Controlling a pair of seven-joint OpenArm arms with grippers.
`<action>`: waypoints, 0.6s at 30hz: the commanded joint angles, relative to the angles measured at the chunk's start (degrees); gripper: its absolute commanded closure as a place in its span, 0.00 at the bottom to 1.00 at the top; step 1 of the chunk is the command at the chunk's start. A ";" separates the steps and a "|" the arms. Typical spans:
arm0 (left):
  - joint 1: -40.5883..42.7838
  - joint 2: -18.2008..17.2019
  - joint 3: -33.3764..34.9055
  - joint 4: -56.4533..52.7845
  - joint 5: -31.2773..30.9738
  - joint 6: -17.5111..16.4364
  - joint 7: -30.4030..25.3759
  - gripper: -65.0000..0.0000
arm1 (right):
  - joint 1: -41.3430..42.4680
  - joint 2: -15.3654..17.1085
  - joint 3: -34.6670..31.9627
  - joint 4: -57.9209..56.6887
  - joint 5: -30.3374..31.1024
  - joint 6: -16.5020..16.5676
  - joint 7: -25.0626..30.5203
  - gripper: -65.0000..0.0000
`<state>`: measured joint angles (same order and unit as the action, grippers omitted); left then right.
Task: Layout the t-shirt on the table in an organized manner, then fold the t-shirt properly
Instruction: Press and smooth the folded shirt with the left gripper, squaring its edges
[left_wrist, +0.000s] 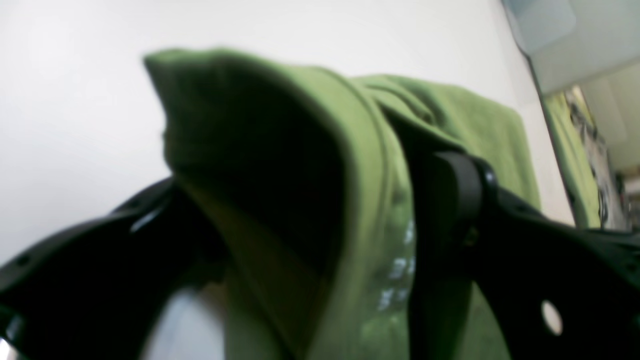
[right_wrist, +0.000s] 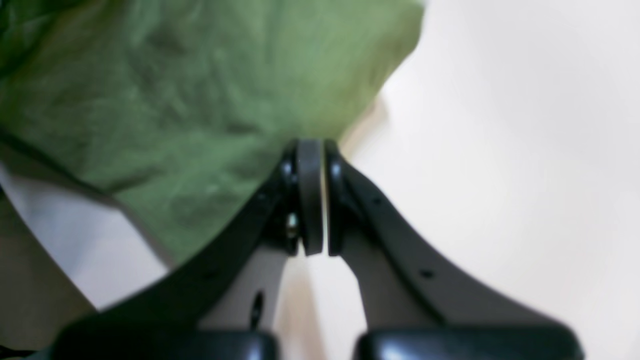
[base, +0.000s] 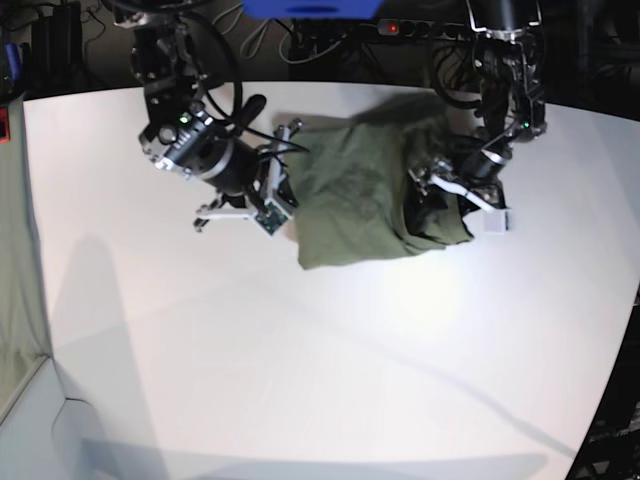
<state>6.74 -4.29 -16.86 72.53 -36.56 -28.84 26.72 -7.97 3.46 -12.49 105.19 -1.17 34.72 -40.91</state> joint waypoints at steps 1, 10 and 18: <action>0.86 0.21 1.35 -1.46 3.11 2.33 5.41 0.19 | -0.08 -0.17 0.84 1.93 0.86 0.23 1.30 1.00; -1.69 -0.94 3.63 -2.07 3.72 2.42 5.32 0.77 | -0.34 -0.43 9.28 3.60 0.86 0.31 1.30 1.00; -7.14 -2.87 6.45 -11.04 5.13 2.42 5.41 1.00 | -3.15 -0.34 9.99 4.92 0.86 0.31 1.30 1.00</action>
<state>-1.48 -6.85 -10.72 62.41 -35.62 -29.71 28.16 -11.35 3.03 -2.61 108.88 -1.15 34.74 -40.93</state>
